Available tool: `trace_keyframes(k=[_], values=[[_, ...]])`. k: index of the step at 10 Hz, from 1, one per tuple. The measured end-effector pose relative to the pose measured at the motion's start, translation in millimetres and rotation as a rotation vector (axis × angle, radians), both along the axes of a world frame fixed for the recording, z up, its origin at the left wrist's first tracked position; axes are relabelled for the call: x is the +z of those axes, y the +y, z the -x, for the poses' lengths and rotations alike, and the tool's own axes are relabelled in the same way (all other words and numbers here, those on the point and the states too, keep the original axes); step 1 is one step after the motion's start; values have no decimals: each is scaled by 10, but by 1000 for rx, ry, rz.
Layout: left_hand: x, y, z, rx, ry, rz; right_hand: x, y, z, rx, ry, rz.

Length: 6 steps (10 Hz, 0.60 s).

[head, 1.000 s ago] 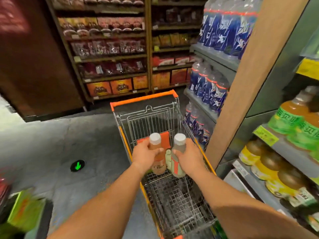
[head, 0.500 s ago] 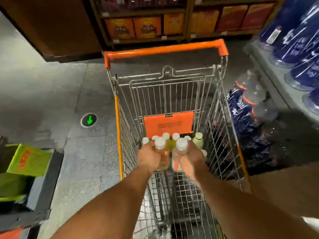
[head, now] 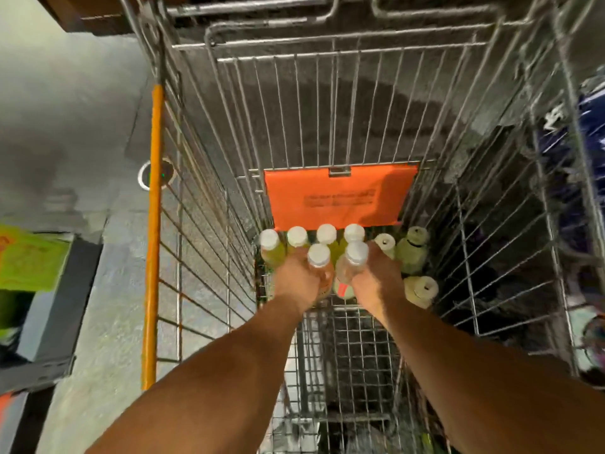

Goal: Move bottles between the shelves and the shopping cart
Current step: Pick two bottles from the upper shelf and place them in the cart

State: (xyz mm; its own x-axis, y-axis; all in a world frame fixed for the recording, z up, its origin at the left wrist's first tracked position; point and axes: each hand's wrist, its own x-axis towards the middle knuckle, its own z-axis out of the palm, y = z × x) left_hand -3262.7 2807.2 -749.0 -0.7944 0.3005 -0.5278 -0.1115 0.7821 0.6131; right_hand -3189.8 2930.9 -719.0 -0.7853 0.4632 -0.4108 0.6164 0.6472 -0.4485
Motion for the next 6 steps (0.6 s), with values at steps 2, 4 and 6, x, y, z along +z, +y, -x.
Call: trace_keyframes(k=[2, 4, 6], values=[[-141, -41, 89, -41, -5, 2, -133, -24, 22, -164, 16, 114], [-79, -102, 120, -32, -105, -43, -16, -146, 50, -221, 43, 129], [433, -128, 112, -40, -44, -77, 435, -163, -14, -200, -24, 26]])
